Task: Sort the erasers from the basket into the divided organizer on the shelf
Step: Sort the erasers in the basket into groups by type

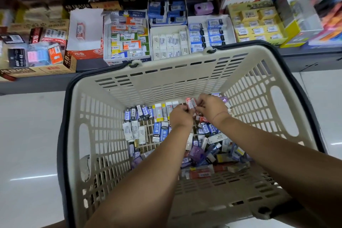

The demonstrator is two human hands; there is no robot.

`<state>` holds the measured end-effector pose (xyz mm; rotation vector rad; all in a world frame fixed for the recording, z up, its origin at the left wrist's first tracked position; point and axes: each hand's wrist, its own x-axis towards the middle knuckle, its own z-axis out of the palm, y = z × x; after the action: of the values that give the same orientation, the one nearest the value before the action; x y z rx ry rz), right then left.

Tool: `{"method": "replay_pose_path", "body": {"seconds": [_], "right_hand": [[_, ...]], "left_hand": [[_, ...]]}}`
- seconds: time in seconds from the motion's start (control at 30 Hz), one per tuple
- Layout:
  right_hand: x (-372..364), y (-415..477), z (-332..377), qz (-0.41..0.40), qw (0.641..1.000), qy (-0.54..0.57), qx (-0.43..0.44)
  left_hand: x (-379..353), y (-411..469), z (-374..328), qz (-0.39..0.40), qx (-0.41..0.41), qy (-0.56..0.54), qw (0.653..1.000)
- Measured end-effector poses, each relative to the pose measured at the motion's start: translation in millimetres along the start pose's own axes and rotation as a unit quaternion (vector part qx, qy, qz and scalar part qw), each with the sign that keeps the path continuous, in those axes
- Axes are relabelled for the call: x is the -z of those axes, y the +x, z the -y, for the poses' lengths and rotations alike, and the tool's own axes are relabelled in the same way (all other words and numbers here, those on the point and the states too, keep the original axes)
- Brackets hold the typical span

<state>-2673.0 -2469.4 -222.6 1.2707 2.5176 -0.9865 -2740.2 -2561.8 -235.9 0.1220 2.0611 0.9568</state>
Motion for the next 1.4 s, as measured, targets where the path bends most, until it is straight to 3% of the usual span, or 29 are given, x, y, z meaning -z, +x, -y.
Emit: {"method": "replay_pose_path", "body": {"seconds": [0.2, 0.43, 0.67, 0.87, 1.03, 1.27, 1.4], "right_hand": [[10, -11, -8, 0.047, 0.996, -0.045, 0.061], [20, -9, -14, 0.166, 0.962, -0.205, 0.069], [22, 8, -4, 0.228, 0.938, -0.251, 0.072], [26, 0, -3, 0.219, 0.942, -0.235, 0.102], [30, -10, -4, 0.204, 0.964, -0.147, 0.084], [77, -13, -4, 0.136, 0.988, -0.064, 0.020], [83, -9, -1, 0.033, 0.997, 0.045, -0.054]], "left_hand": [[1, 4, -1, 0.021, -0.055, 0.107, 0.993], [4, 2, -5, 0.035, -0.093, 0.086, 0.991], [17, -22, 0, 0.066, -0.097, 0.164, 0.980], [9, -37, 6, 0.105, -0.103, 0.212, 0.966], [4, -41, 2, 0.105, -0.099, 0.213, 0.966], [29, -30, -9, 0.000, -0.032, -0.021, 0.999], [27, -13, -14, -0.047, -0.039, -0.027, 0.998]]}}
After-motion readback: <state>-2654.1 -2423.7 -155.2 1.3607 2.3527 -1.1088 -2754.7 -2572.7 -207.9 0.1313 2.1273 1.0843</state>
